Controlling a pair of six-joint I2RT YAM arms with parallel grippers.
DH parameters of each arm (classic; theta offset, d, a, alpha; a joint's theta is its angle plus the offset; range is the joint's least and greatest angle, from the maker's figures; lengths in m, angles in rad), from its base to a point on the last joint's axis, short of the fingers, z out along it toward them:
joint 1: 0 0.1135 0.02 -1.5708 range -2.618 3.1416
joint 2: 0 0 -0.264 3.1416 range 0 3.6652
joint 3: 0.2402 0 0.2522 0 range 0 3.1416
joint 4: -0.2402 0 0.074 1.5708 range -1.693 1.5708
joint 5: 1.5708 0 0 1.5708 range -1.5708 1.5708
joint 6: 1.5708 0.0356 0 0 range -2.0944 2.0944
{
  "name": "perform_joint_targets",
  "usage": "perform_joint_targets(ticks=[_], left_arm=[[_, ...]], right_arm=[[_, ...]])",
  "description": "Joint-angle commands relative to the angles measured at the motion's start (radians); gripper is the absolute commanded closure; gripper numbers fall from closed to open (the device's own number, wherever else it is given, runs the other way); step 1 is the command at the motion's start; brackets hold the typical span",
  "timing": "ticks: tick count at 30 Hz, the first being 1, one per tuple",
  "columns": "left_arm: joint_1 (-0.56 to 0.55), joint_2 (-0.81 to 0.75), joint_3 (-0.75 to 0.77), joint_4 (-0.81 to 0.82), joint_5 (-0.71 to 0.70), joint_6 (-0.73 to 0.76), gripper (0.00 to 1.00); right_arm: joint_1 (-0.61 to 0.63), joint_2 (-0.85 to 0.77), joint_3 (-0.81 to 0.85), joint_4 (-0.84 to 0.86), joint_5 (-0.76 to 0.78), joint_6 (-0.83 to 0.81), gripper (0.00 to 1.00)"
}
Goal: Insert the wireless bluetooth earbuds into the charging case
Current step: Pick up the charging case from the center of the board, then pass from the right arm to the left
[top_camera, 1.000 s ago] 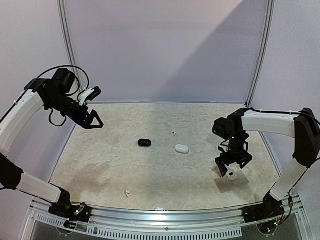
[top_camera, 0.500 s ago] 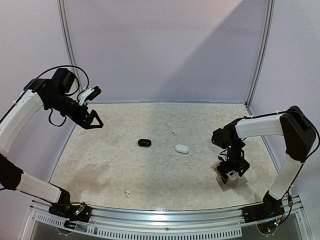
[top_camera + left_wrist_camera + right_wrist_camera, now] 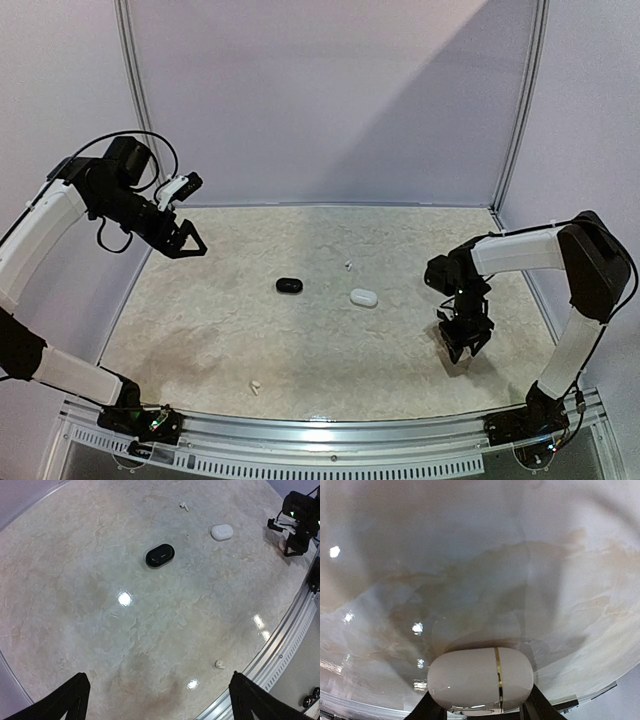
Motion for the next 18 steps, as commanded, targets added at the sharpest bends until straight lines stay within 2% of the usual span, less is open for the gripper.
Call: perform_joint_targets(ticks=[1, 4, 7, 9, 12, 15, 18], left_arm=[[0.004, -0.005, 0.002, 0.000, 0.019, 0.006, 0.01], [0.003, -0.008, 0.003, -0.006, 0.040, 0.000, 0.01], [0.003, -0.009, 0.010, -0.016, 0.078, -0.002, 0.02], [0.003, -0.007, 0.019, -0.021, 0.115, -0.011, 0.02], [0.001, -0.007, 0.034, -0.001, 0.198, -0.051, 0.05], [-0.016, -0.052, 0.009, 0.118, 0.295, -0.149, 0.07], [-0.087, -0.161, -0.070, 0.338, 0.324, -0.215, 0.06]], right_arm=[[-0.002, 0.001, 0.013, 0.052, 0.034, 0.009, 0.71], [0.034, -0.045, 0.089, 0.052, 0.080, 0.002, 0.77], [0.164, -0.116, 0.223, 0.088, 0.256, -0.078, 0.81], [0.269, -0.155, 0.306, 0.164, 0.376, -0.169, 0.78], [0.403, -0.202, 0.381, 0.394, 0.474, -0.370, 0.78], [0.486, -0.201, 0.429, 0.619, 0.521, -0.575, 0.79], [0.529, -0.149, 0.507, 0.763, 0.507, -0.675, 0.80]])
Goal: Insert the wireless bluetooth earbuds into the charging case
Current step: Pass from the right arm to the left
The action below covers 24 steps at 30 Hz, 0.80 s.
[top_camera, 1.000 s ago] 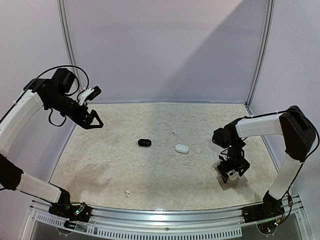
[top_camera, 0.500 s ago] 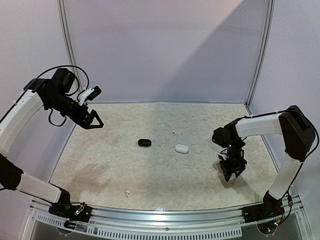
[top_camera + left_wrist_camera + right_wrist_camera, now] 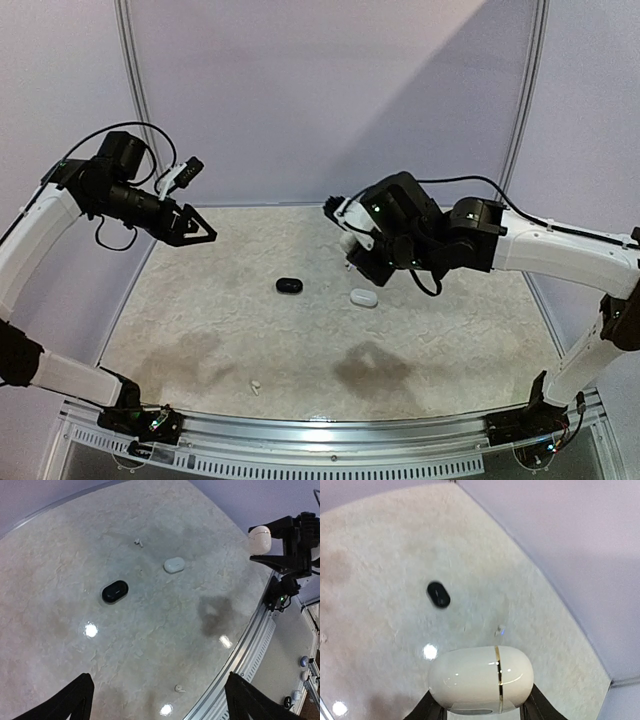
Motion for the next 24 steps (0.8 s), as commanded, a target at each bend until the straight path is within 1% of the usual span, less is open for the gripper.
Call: perform_joint_targets(ticks=[1, 3, 4, 6, 8, 10, 13, 16, 21, 24], left_arm=[[-0.106, -0.164, -0.096, 0.336, 0.091, -0.127, 0.05], [-0.173, -0.221, -0.156, 0.481, 0.044, -0.182, 0.03], [-0.208, -0.229, -0.172, 0.525, 0.023, -0.197, 0.03], [-0.269, -0.216, -0.176, 0.560, -0.024, -0.212, 0.04], [-0.307, -0.198, -0.178, 0.582, -0.058, -0.235, 0.05], [-0.321, -0.184, -0.182, 0.617, -0.067, -0.251, 0.04], [-0.331, -0.161, -0.178, 0.645, -0.139, -0.285, 0.05], [-0.333, -0.139, -0.186, 0.659, -0.196, -0.293, 0.11], [-0.339, -0.122, -0.192, 0.672, -0.167, -0.288, 0.22], [-0.346, -0.115, -0.192, 0.669, -0.170, -0.282, 0.34]], right_arm=[[0.043, 0.071, 0.096, 0.305, 0.072, -0.272, 0.81], [0.071, 0.120, 0.148, 0.362, 0.063, -0.313, 0.81], [0.085, 0.138, 0.176, 0.380, 0.051, -0.330, 0.81], [0.100, 0.188, 0.226, 0.399, 0.022, -0.359, 0.81], [0.113, 0.220, 0.271, 0.406, 0.002, -0.363, 0.81], [0.125, 0.245, 0.289, 0.423, -0.005, -0.367, 0.81], [0.137, 0.270, 0.314, 0.443, -0.025, -0.371, 0.81], [0.150, 0.281, 0.335, 0.466, -0.048, -0.349, 0.82], [0.167, 0.290, 0.355, 0.491, -0.072, -0.339, 0.82], [0.171, 0.294, 0.359, 0.499, -0.084, -0.338, 0.82]])
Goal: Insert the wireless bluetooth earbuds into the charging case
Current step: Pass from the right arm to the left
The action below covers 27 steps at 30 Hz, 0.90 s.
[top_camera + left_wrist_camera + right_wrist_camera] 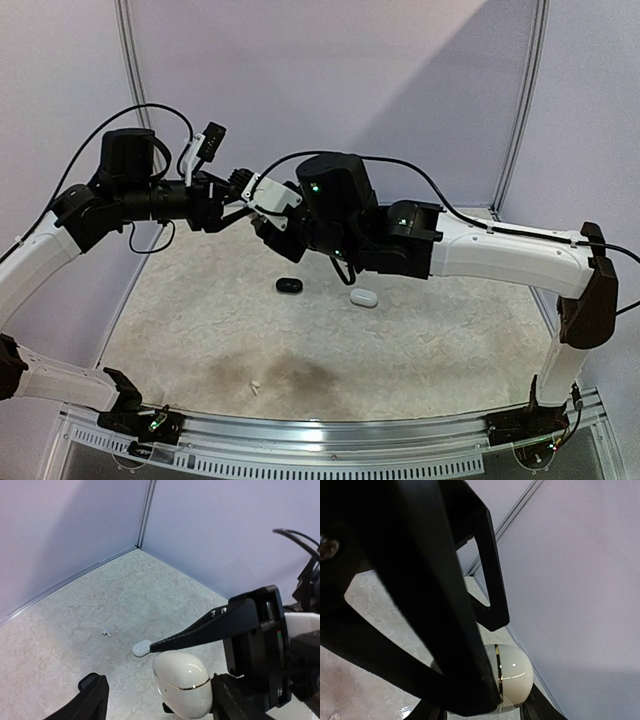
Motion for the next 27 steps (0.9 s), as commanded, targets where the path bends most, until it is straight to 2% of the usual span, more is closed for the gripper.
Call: perform_joint_targets(ticks=[1, 6, 10, 12, 14, 15, 18, 22, 24, 27], left_arm=[[-0.019, 0.016, -0.012, 0.018, -0.019, 0.004, 0.39], [-0.026, 0.038, -0.001, -0.051, -0.014, 0.014, 0.53], [-0.030, 0.044, 0.001, -0.088, -0.003, 0.022, 0.70], [-0.030, 0.042, 0.004, -0.094, -0.002, 0.032, 0.83], [-0.030, 0.040, 0.012, -0.099, -0.007, 0.040, 1.00], [-0.029, 0.040, 0.019, -0.103, -0.008, 0.044, 1.00], [-0.026, 0.035, 0.037, -0.117, -0.003, 0.062, 1.00], [-0.013, 0.011, 0.038, -0.124, 0.023, 0.071, 1.00], [-0.001, -0.005, 0.033, -0.124, 0.030, 0.065, 1.00], [0.028, -0.039, 0.020, -0.110, 0.057, 0.053, 1.00]], right_arm=[[0.018, 0.016, 0.035, 0.055, -0.039, 0.000, 0.82], [0.021, 0.030, 0.071, 0.040, -0.026, -0.018, 0.83], [0.021, 0.039, 0.089, 0.034, -0.018, -0.022, 0.83], [0.021, 0.042, 0.093, 0.031, -0.017, -0.022, 0.83], [0.021, 0.042, 0.093, 0.024, -0.012, -0.020, 0.82], [0.021, 0.042, 0.092, 0.018, -0.007, -0.018, 0.80], [0.021, 0.037, 0.080, 0.008, 0.018, -0.012, 0.60], [0.013, 0.005, 0.048, -0.017, 0.001, 0.013, 0.27], [0.003, -0.012, 0.042, -0.052, -0.041, 0.039, 0.17], [-0.010, -0.042, 0.026, -0.091, -0.109, 0.089, 0.05]])
